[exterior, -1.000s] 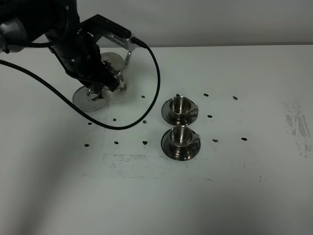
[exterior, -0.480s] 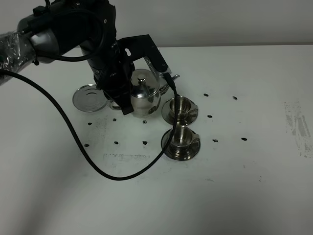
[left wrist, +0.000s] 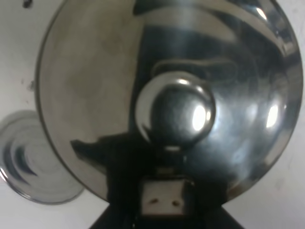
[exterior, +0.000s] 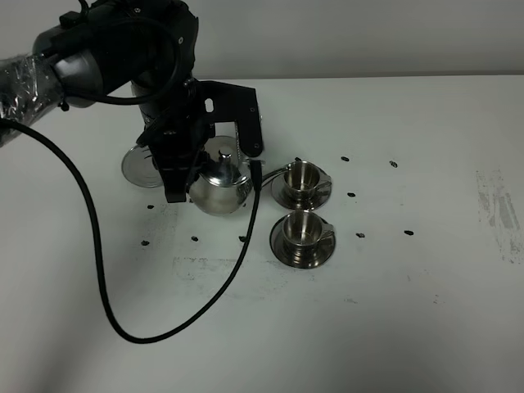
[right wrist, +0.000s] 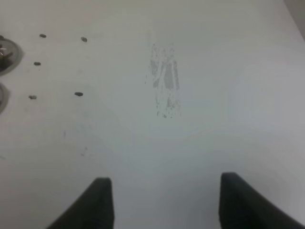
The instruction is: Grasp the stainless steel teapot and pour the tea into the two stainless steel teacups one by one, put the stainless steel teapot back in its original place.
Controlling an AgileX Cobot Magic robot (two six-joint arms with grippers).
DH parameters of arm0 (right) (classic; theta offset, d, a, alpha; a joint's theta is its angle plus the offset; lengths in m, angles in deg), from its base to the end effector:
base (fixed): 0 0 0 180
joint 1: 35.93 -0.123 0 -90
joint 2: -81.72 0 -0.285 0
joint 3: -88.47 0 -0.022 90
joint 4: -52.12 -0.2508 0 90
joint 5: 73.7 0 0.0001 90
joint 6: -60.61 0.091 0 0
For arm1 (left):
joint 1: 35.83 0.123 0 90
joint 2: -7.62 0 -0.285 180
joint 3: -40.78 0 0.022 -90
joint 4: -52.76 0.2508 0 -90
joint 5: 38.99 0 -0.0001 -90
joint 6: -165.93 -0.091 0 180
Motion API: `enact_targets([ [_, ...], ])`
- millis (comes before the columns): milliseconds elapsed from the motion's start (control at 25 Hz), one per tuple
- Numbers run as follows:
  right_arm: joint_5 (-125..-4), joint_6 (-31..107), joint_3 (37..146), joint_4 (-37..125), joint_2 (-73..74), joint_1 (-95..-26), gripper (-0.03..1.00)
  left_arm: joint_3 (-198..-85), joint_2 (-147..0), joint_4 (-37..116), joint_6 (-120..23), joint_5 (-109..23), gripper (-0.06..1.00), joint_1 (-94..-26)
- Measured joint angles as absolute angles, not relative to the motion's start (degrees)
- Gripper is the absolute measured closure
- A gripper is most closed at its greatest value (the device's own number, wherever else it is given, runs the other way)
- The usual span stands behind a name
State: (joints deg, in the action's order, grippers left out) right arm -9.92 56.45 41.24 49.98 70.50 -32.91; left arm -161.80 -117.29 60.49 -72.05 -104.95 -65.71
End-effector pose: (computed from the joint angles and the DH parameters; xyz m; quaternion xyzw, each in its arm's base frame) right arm -0.0003 0.0031 0.2799 -0.0096 0.8754 -0.0116 0.4832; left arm 0.3796 -0.2052 0.2363 0.7037 0.7002 0.0868 0.0832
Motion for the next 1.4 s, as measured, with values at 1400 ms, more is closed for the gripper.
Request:
enact_targets([
  [1400,-9.9,56.4,41.2,50.0,70.5,-32.9,0.49,-161.8,-121.9,78.2,-80.2,-102.2,0.77,-73.6],
])
